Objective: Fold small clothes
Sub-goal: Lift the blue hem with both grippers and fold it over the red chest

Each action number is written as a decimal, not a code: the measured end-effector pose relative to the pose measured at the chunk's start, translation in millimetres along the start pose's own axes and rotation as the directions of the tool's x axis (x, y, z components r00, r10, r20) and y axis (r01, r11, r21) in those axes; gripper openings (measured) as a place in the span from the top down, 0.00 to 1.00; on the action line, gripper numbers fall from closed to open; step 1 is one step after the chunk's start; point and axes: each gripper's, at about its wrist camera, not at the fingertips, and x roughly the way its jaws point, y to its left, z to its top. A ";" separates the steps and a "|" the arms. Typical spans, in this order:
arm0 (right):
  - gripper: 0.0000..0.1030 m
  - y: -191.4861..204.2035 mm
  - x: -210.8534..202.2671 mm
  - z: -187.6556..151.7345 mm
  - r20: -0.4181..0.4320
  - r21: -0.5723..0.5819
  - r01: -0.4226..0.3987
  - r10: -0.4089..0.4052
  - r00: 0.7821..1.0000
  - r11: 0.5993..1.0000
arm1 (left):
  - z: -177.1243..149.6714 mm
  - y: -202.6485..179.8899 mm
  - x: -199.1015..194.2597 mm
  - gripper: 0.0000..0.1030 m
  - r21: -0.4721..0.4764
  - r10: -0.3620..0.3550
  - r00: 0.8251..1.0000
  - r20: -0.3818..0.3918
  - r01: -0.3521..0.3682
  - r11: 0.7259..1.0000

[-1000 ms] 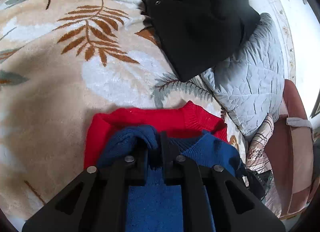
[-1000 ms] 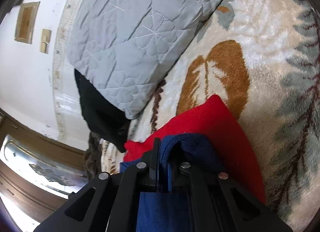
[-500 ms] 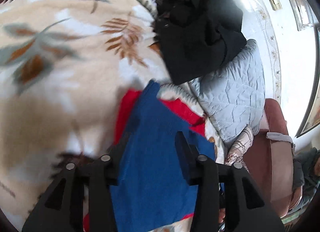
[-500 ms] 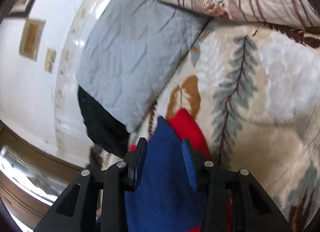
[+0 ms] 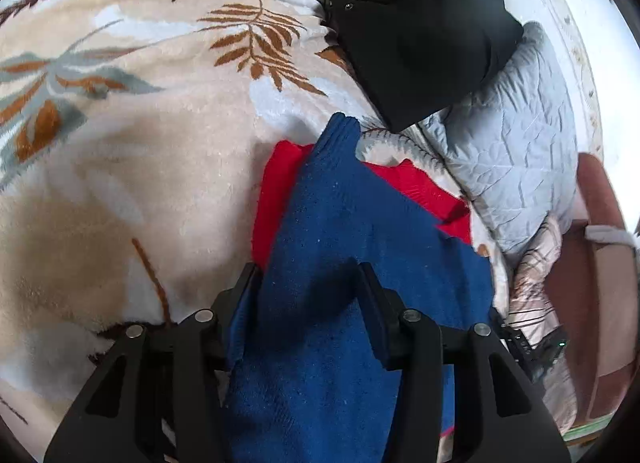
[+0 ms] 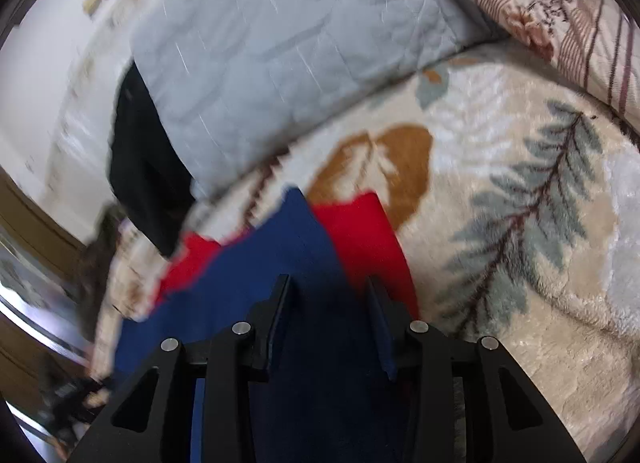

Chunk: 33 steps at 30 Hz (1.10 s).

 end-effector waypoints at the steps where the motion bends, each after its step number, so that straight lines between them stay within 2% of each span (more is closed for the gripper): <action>1: 0.65 2.1 -0.3 -2.2 0.008 -0.017 -0.001 0.001 1.000 1.000 | -0.2 -1.8 0.0 0.54 0.007 0.003 1.000 0.004 -0.003 1.000; 2: 0.81 5.8 -1.3 -3.3 0.005 -0.044 -0.006 0.006 1.000 0.999 | -1.0 -3.7 -0.6 0.54 0.017 0.012 1.000 0.011 -0.012 1.000; 3: 0.90 10.0 -2.3 -3.8 0.003 -0.073 -0.011 0.011 1.000 0.997 | -1.8 -5.8 -1.6 0.54 0.026 0.019 1.000 0.021 -0.019 0.999; 5: 0.91 17.7 -11.4 -4.6 0.041 -0.114 -0.025 0.030 0.999 0.993 | -3.5 -10.0 -5.0 0.55 0.046 0.032 0.998 0.049 -0.035 0.998; 7: 0.91 18.7 -25.0 -2.8 0.086 -0.097 -0.054 0.063 0.994 0.994 | -4.1 -13.3 -6.4 0.54 0.065 0.053 0.996 0.071 -0.057 0.996; 10: 0.92 10.7 -43.5 -0.9 0.151 -0.052 -0.042 0.049 0.987 0.998 | -6.7 -15.4 -0.3 0.54 0.095 0.108 0.991 0.080 -0.115 0.989; 13: 0.92 -5.3 -29.5 -6.0 0.093 -0.010 0.019 -0.018 0.995 1.000 | -7.3 -13.8 5.0 0.53 0.093 0.113 0.991 0.074 -0.120 0.988; 15: 0.91 -13.0 -16.7 -11.4 0.033 0.016 0.034 -0.035 0.999 0.999 | -5.1 -12.8 1.2 0.53 0.082 0.107 0.992 0.069 -0.113 0.990; 16: 0.90 -18.7 -18.2 -11.6 0.031 0.059 0.019 -0.021 0.999 0.998 | -4.0 -12.1 -3.4 0.54 0.072 0.105 0.992 0.076 -0.111 0.991; 17: 0.82 -20.0 -21.8 -10.2 0.035 0.079 0.010 -0.013 0.999 0.997 | -2.8 -12.0 -11.3 0.55 0.063 0.097 0.990 0.099 -0.103 0.993; 19: 0.81 -19.9 -35.3 -7.0 0.064 0.102 -0.007 0.000 0.998 0.995 | -1.5 -16.1 -29.6 0.55 0.069 0.070 0.985 0.161 -0.082 0.994; 21: 0.80 -18.1 -52.4 -5.5 0.115 0.095 -0.062 0.051 0.992 0.994 | -3.7 -26.1 -45.5 0.53 0.104 0.030 0.977 0.210 -0.052 0.993; 22: 0.78 -16.1 -56.4 -5.9 0.112 0.080 -0.093 0.083 0.990 0.993 | -5.0 -30.8 -47.6 0.53 0.122 0.017 0.977 0.214 -0.044 0.992; 24: 0.77 -13.9 -56.0 -8.6 0.091 0.061 -0.067 0.061 0.994 0.996 | -11.1 -42.5 -42.9 0.51 0.176 0.007 0.981 0.193 -0.041 0.984; 28: 0.80 -9.2 -39.5 -18.0 0.016 0.023 -0.004 0.004 1.000 1.000 | -24.7 -56.9 -7.9 0.51 0.256 0.137 0.983 0.121 -0.164 0.953; 30: 0.81 -7.1 -44.0 -18.4 0.026 0.013 0.021 -0.021 0.999 1.000 | -31.1 -57.6 3.3 0.51 0.282 0.193 0.974 0.120 -0.220 0.934; 33: 0.78 4.6 -65.7 -15.9 0.109 -0.021 -0.064 0.066 0.992 0.998 | -37.5 -67.4 4.4 0.46 0.331 0.228 0.963 0.145 -0.265 0.906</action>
